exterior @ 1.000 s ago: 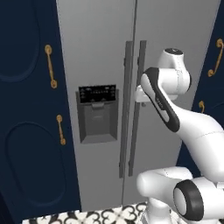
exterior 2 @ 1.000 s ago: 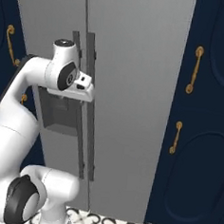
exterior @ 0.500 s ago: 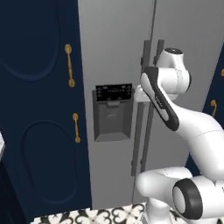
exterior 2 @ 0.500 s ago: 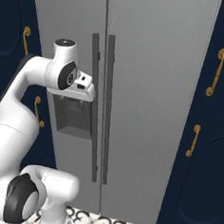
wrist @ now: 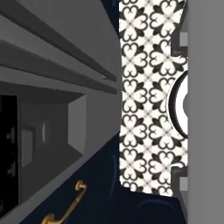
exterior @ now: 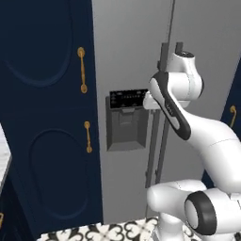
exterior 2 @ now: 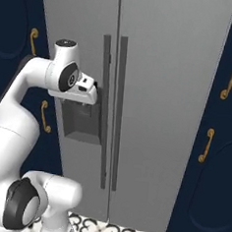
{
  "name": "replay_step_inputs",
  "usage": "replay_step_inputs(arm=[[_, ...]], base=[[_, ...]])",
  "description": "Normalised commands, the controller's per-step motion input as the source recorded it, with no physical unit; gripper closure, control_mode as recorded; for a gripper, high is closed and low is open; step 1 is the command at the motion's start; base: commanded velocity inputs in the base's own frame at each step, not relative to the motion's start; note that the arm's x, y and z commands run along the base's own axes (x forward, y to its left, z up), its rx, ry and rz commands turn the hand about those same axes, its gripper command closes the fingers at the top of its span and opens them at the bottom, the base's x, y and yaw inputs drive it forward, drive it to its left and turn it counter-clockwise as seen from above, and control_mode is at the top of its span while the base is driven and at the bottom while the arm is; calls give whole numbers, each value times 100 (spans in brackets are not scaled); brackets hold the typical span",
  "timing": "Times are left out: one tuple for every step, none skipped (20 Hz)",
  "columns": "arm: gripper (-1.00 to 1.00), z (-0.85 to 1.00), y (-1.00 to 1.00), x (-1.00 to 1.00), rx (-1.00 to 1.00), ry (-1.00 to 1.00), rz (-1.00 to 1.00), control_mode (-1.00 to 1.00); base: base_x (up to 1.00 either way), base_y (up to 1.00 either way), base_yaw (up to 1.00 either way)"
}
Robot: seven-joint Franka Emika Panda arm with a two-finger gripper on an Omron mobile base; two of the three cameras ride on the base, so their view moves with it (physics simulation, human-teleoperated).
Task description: Take the strawberry from the fridge and place it on top of the pancake, located on the dining counter.
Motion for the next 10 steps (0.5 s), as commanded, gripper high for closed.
replay_step_inputs(arm=[[-100,0,0,0,0,0,0,100],[-100,0,0,0,0,0,0,100],[-100,0,0,0,0,0,0,100],[-100,0,0,0,0,0,0,100],[-100,0,0,0,0,0,0,100],[-100,0,0,0,0,0,0,100],[-100,0,0,0,0,0,0,100],[-100,0,0,0,0,0,0,100],[-100,0,0,0,0,0,0,100],[-100,0,0,0,0,0,0,100]], base=[[-54,-64,-12],[-51,-64,-10],[-44,-51,-8],[-21,-17,-5],[-21,-17,-1],[-22,-26,0],[-35,-48,0],[-39,-50,0],[-30,-34,0],[-30,-32,0]])
